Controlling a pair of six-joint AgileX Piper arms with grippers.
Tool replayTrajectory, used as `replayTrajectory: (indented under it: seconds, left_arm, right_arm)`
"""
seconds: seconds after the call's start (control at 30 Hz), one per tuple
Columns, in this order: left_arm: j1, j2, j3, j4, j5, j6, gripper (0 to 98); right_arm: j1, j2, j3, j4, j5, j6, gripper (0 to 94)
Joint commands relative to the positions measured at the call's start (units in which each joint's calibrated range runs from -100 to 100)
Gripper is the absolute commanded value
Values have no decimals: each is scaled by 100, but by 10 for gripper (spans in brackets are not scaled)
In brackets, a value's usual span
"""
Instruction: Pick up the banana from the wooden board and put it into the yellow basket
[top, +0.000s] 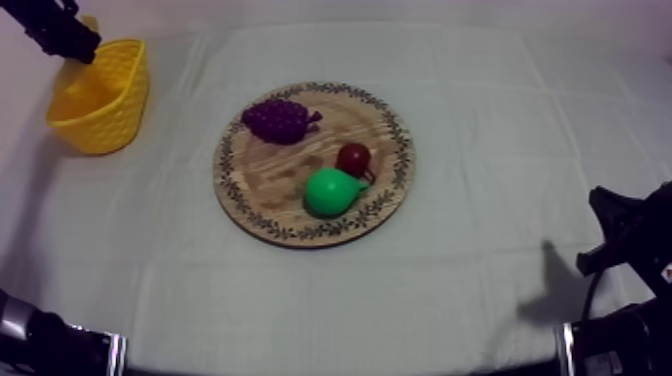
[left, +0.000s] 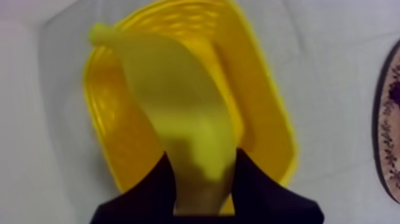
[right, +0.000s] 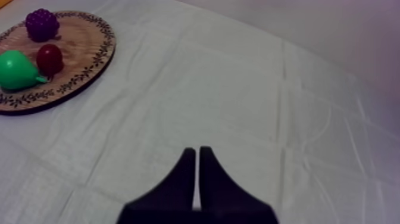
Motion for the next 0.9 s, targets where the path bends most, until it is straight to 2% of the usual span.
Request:
replayTrajectory:
  seconds: [0.0, 0.27, 0.47, 0.57, 0.7, 0.87]
  left_arm:
    - [-126, 269, -196, 16, 1, -11, 313]
    - [-202, 746, -550, 53, -1, -8, 427]
    - [-171, 833, -439, 68, -111, 130, 559]
    - [-166, 785, -285, 73, -228, 203, 590]
    - [-165, 584, -22, 78, -422, 238, 567]
    - [-151, 70, 525, 89, -887, 273, 446]
  right_arm:
    - [2, -1, 4, 0, 1, 2, 4]
    - [2, -1, 4, 0, 1, 3, 4]
    - [2, -1, 4, 0, 1, 1, 4]
    - [2, -1, 4, 0, 1, 1, 4]
    - [2, -1, 4, 0, 1, 1, 4]
    - [2, -1, 4, 0, 1, 1, 4]
